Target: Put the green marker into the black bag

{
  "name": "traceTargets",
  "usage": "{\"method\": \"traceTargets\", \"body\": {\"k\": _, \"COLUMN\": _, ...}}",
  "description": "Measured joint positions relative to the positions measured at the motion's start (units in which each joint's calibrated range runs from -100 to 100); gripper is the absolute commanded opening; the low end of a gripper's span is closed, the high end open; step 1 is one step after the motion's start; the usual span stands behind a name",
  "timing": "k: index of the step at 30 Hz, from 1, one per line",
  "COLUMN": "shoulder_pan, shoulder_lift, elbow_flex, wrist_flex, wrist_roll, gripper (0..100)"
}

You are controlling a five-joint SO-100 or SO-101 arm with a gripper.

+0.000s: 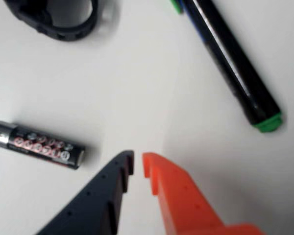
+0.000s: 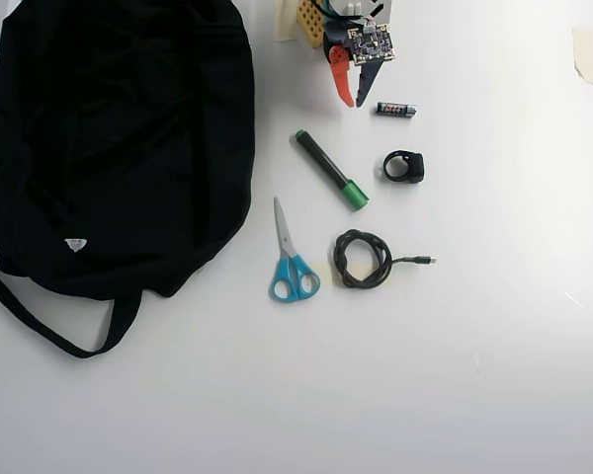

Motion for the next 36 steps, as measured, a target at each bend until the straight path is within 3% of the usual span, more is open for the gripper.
{"method": "traceTargets", "body": {"k": 9, "shoulder_pan": 0.0, "shoulder_lift": 0.8, "elbow_flex": -0.1, "wrist_flex": -0.5, "wrist_roll": 0.0, "gripper": 2}}
{"method": "traceTargets", "body": {"k": 15, "shoulder_pan": 0.1, "shoulder_lift": 14.4, "elbow_flex": -8.3, "wrist_flex": -8.6, "wrist_roll": 0.0, "gripper": 2}}
{"method": "traceTargets", "body": {"k": 27, "shoulder_pan": 0.1, "shoulder_lift": 54.2, "elbow_flex": -41.4, "wrist_flex": -29.6, "wrist_roll": -0.1, "gripper": 3}}
{"method": "traceTargets", "body": {"k": 36, "shoulder_pan": 1.0, "shoulder_lift": 74.3, "elbow_flex": -68.9, "wrist_flex": -36.0, "wrist_roll": -0.1, "gripper": 3}}
